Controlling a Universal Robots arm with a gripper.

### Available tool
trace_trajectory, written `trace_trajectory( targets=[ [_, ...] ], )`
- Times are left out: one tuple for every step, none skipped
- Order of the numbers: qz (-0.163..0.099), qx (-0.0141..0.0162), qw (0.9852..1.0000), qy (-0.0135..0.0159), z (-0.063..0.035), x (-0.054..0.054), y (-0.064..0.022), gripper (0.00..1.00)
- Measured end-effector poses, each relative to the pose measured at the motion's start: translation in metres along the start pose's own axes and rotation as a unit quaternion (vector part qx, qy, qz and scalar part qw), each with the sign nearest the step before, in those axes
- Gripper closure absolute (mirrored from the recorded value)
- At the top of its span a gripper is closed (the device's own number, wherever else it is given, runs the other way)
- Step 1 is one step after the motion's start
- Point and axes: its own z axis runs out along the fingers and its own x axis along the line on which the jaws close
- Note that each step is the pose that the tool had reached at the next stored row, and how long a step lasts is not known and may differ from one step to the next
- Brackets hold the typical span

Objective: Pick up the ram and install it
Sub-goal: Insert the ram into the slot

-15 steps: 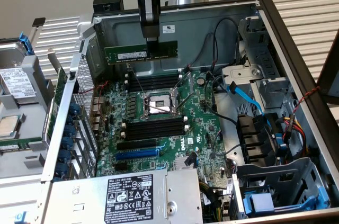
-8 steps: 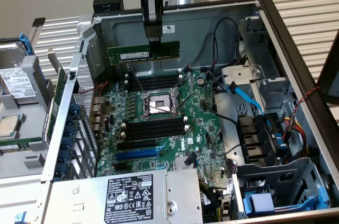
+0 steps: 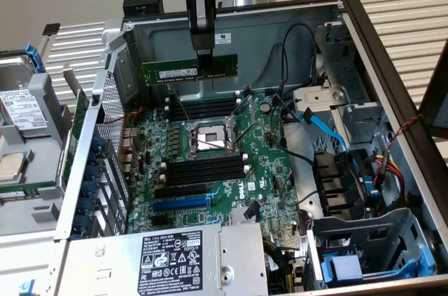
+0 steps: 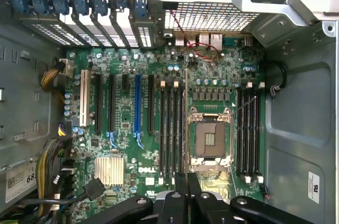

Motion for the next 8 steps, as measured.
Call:
trace_trajectory(
  targets=[
    [0.0, -0.0001, 1.0, 0.0001, 0.0, 0.0, 0.0, 0.87],
    [0.0, -0.0002, 1.0, 0.0002, -0.0001, -0.0003, -0.0002, 0.87],
    [0.0, -0.0001, 1.0, 0.0003, 0.0, -0.001, -0.0008, 0.87],
    [0.0, 0.0, 1.0, 0.0006, 0.0, -0.0018, -0.0019, 0.87],
    [0.0, -0.0003, 1.0, 0.0012, 0.0001, -0.0026, -0.0031, 0.87],
    [0.0, -0.001, 1.0, 0.0021, 0.0004, -0.0032, -0.0048, 0.87],
    [0.0, -0.0017, 1.0, 0.0026, 0.0008, -0.0036, -0.0057, 0.87],
    [0.0, -0.0025, 1.0, 0.0029, 0.0016, -0.0036, -0.0061, 0.87]
  ],
)
